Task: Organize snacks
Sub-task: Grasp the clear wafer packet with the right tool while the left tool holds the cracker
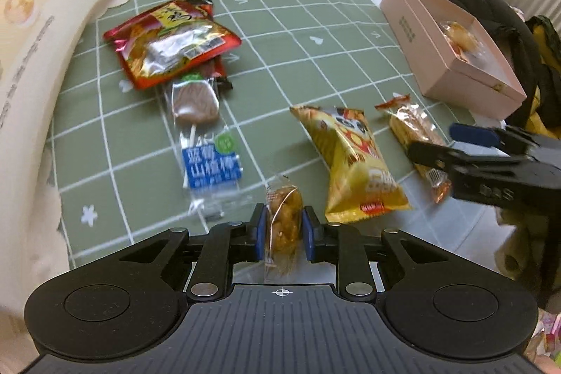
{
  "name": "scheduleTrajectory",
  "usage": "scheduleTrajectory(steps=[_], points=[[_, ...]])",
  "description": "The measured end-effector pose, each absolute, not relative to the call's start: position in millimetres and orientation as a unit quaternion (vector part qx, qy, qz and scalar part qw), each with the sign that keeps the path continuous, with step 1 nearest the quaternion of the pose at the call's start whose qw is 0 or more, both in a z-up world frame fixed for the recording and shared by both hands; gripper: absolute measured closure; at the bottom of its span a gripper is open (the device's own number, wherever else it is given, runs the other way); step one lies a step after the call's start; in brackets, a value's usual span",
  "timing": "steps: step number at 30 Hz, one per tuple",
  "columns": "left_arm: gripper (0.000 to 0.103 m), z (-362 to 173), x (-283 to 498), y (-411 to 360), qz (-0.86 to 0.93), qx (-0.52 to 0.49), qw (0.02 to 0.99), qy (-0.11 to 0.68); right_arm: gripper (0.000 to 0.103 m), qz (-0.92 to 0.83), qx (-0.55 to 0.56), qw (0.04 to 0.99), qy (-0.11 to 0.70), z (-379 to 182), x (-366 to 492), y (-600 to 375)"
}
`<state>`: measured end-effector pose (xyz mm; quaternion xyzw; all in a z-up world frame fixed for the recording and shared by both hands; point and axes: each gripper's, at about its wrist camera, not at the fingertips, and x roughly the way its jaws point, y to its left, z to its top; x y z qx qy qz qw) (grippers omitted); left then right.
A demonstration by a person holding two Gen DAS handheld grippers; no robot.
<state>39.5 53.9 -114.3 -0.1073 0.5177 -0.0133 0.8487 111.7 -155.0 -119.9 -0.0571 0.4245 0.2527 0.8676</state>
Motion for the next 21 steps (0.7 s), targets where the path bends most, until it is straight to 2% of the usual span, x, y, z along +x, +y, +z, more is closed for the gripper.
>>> scheduleTrajectory(steps=[2, 4, 5, 6, 8, 17, 21], points=[[0.077, -114, 38, 49, -0.01, -0.094, 0.851, 0.516, 0.026, 0.256, -0.065, 0.864, 0.429, -124, 117, -147], [0.077, -114, 38, 43, -0.005, -0.08, 0.853, 0.516, 0.033, 0.259, -0.07, 0.86, 0.434, -128, 120, -142], [0.077, -114, 38, 42, -0.003, -0.075, 0.853, 0.516, 0.043, 0.259, -0.077, 0.861, 0.43, -129, 120, -140], [0.077, -114, 37, 41, -0.002, -0.072, 0.854, 0.515, 0.057, 0.258, -0.09, 0.863, 0.426, -128, 118, -137], [0.077, -114, 37, 42, -0.001, -0.075, 0.854, 0.514, 0.067, 0.264, -0.106, 0.86, 0.424, -126, 114, -137], [0.079, -109, 17, 30, -0.022, -0.082, 0.844, 0.529, 0.068, 0.264, -0.078, 0.867, 0.416, -104, 80, -175], [0.08, -92, 2, 12, -0.061, -0.079, 0.85, 0.518, 0.068, 0.249, -0.064, 0.876, 0.408, -92, 68, -195]])
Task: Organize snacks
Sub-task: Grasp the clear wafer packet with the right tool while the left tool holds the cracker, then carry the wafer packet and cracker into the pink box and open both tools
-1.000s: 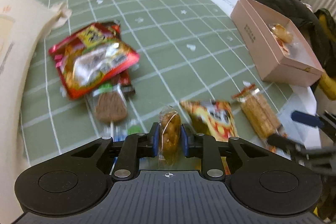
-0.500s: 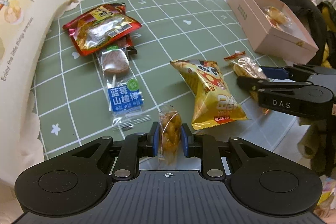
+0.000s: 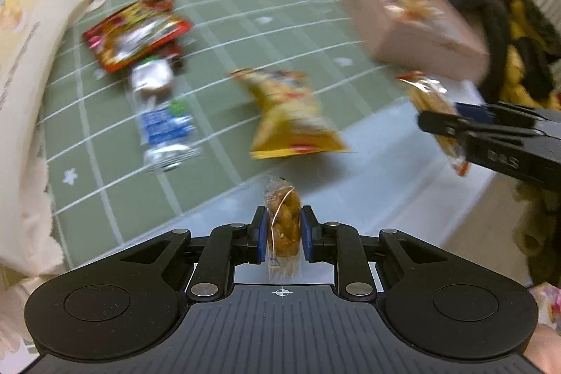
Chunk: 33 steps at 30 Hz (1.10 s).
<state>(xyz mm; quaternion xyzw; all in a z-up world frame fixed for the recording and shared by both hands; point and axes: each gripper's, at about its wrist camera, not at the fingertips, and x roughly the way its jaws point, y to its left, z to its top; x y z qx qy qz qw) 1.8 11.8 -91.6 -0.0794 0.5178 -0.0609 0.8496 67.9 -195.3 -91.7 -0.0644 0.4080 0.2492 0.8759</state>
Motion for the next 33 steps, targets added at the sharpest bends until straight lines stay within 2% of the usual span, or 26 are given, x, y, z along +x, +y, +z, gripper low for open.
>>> scheduleTrajectory(steps=[5, 11, 15, 20, 26, 29, 33], points=[[0.08, -24, 10, -13, -0.135, -0.092, 0.885, 0.436, 0.068, 0.225, -0.042, 0.904, 0.361, -48, 58, -229], [0.079, 99, 64, -43, -0.208, -0.061, 0.939, 0.267, 0.068, 0.178, -0.05, 0.959, 0.212, 69, 69, -274], [0.079, 123, 119, -61, -0.214, -0.078, 0.945, 0.233, 0.068, 0.166, -0.014, 0.971, 0.171, 119, 105, -300], [0.079, 79, 206, -84, -0.229, -0.126, 0.919, 0.294, 0.068, 0.123, 0.034, 0.974, 0.188, 121, 145, -325], [0.079, -37, 295, -111, -0.228, -0.168, 0.862, 0.419, 0.068, 0.089, 0.017, 0.954, 0.285, 74, 191, -349], [0.078, -91, 310, -108, -0.205, -0.2, 0.831, 0.477, 0.068, 0.087, 0.015, 0.943, 0.32, 47, 210, -354], [0.078, -104, 302, -89, -0.191, -0.238, 0.835, 0.459, 0.068, 0.104, 0.021, 0.925, 0.365, 6, 233, -345]])
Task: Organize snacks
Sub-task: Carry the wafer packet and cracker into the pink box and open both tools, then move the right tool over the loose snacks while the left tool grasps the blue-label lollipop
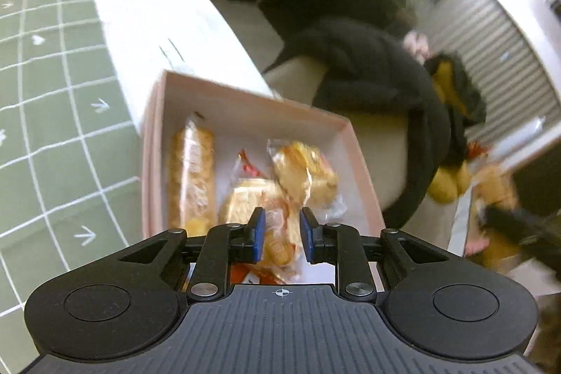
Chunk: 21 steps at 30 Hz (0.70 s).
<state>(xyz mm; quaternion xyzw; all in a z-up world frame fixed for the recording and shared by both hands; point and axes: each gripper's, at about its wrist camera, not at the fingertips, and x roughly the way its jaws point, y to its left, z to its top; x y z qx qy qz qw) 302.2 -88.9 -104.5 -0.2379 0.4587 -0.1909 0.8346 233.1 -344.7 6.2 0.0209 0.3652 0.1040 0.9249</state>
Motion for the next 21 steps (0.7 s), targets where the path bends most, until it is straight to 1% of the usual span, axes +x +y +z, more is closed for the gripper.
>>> scheduleTrajectory(steps=[3, 5, 7, 8, 9, 10, 14, 18, 21], points=[[0.078, -90, 289, -66, -0.18, -0.261, 0.846, 0.43, 0.068, 0.125, 0.025, 0.914, 0.386, -19, 247, -331], [0.078, -80, 277, -50, -0.169, -0.255, 0.855, 0.419, 0.067, 0.139, 0.038, 0.905, 0.401, -35, 258, -321], [0.078, -68, 259, -32, -0.149, -0.247, 0.867, 0.406, 0.064, 0.149, 0.043, 0.899, 0.409, -46, 265, -311], [0.078, -61, 248, -20, -0.134, -0.248, 0.872, 0.4, 0.059, 0.15, 0.044, 0.897, 0.414, -51, 267, -306], [0.078, -58, 237, -6, -0.12, -0.25, 0.876, 0.394, 0.052, 0.151, 0.044, 0.894, 0.42, -55, 268, -302], [0.078, -55, 223, 9, -0.103, -0.251, 0.881, 0.387, 0.05, 0.149, 0.046, 0.893, 0.423, -57, 266, -302], [0.078, -51, 162, 68, -0.004, -0.252, 0.894, 0.37, 0.047, 0.13, 0.055, 0.899, 0.414, -52, 249, -302], [0.078, -70, 109, 125, 0.112, -0.299, 0.862, 0.394, 0.035, 0.126, 0.059, 0.912, 0.385, -40, 214, -292], [0.079, -75, 77, 153, 0.153, -0.321, 0.845, 0.399, 0.034, 0.141, 0.057, 0.914, 0.377, -41, 190, -274]])
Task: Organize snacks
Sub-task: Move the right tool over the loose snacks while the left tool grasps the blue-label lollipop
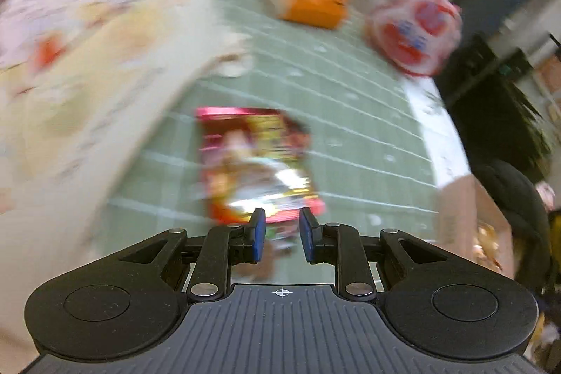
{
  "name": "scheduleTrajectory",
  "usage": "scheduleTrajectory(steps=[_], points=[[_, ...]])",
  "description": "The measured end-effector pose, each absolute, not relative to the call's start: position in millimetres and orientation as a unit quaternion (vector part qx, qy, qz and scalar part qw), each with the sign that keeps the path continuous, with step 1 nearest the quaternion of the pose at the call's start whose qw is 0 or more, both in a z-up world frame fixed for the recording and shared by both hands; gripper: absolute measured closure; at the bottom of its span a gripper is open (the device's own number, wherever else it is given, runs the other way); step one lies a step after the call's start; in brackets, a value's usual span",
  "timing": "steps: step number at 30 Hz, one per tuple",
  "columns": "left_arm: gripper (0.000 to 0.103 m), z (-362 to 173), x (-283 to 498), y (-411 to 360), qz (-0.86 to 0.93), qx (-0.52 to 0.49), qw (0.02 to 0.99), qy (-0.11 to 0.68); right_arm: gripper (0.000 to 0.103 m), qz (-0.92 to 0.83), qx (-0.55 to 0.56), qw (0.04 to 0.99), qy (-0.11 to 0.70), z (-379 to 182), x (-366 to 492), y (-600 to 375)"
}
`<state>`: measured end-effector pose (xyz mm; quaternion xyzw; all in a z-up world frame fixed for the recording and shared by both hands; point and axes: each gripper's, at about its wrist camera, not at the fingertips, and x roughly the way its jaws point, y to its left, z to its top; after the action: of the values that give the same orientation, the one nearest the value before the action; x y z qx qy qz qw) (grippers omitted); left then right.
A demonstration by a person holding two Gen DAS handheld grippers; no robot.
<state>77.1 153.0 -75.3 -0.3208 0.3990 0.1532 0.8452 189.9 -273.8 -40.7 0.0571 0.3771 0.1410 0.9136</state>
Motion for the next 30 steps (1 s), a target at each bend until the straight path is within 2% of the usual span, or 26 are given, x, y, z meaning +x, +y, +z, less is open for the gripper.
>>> scheduleTrajectory(steps=[8, 14, 21, 26, 30], points=[[0.078, -77, 42, 162, 0.143, -0.294, 0.837, 0.44, 0.034, 0.209, 0.048, 0.882, 0.42, -75, 145, -205], [0.078, -84, 24, 162, 0.131, -0.296, 0.836, 0.443, 0.032, 0.271, -0.015, 0.868, 0.415, -77, 134, -142], [0.078, -96, 13, 167, 0.128, -0.299, 0.826, 0.461, 0.03, 0.329, -0.126, 0.852, 0.388, -75, 149, -45], [0.078, -91, 16, 179, 0.118, -0.308, 0.828, 0.453, 0.03, 0.394, -0.125, 0.817, 0.401, -79, 171, 28], [0.078, -91, 26, 190, 0.115, -0.318, 0.827, 0.449, 0.03, 0.394, -0.134, 0.797, 0.438, -103, 201, 71]])
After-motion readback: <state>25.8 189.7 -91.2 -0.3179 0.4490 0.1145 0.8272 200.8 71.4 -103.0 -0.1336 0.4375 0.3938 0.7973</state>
